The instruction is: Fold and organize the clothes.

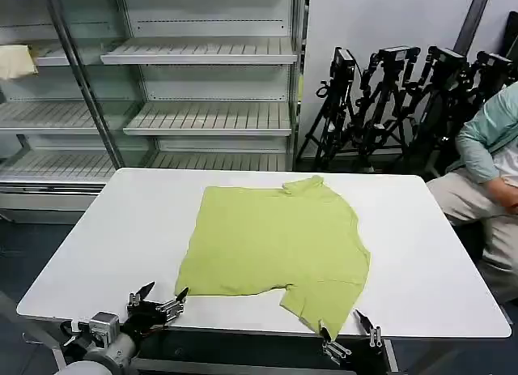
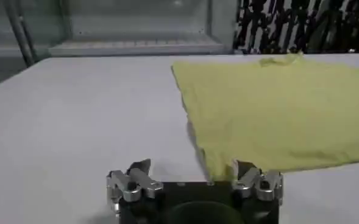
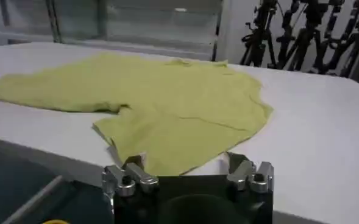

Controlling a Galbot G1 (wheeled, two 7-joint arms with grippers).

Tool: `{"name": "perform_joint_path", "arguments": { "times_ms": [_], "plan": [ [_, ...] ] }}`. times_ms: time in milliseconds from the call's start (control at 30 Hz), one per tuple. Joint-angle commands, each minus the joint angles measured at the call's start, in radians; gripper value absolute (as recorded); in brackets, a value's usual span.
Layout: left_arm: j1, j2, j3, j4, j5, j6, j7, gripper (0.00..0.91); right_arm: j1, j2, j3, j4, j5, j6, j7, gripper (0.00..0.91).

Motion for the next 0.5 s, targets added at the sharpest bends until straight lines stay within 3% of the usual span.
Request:
{"name": "perform_joint_path", "arguments": {
  "times_ms": [33,400,500],
  "plan": [
    [0.007,-0.007,0.002,0.010,-0.013,0.013,0.007,0.010,-0.004,0.000,-0.004,0.007,0.011,-0.013,0.005,0.000],
    [0.007,-0.018,0.021,-0.004,-0.007,0.010,0.019,0.010,0.005,-0.007,-0.006,0.002,0.013,0.010,0.002,0.000],
    [0.003,-0.025,0.034,0.001,0.036,-0.026,0.021,0.010,0.010,-0.012,-0.006,0.003,0.014,0.021,-0.004,0.000]
  ]
}}
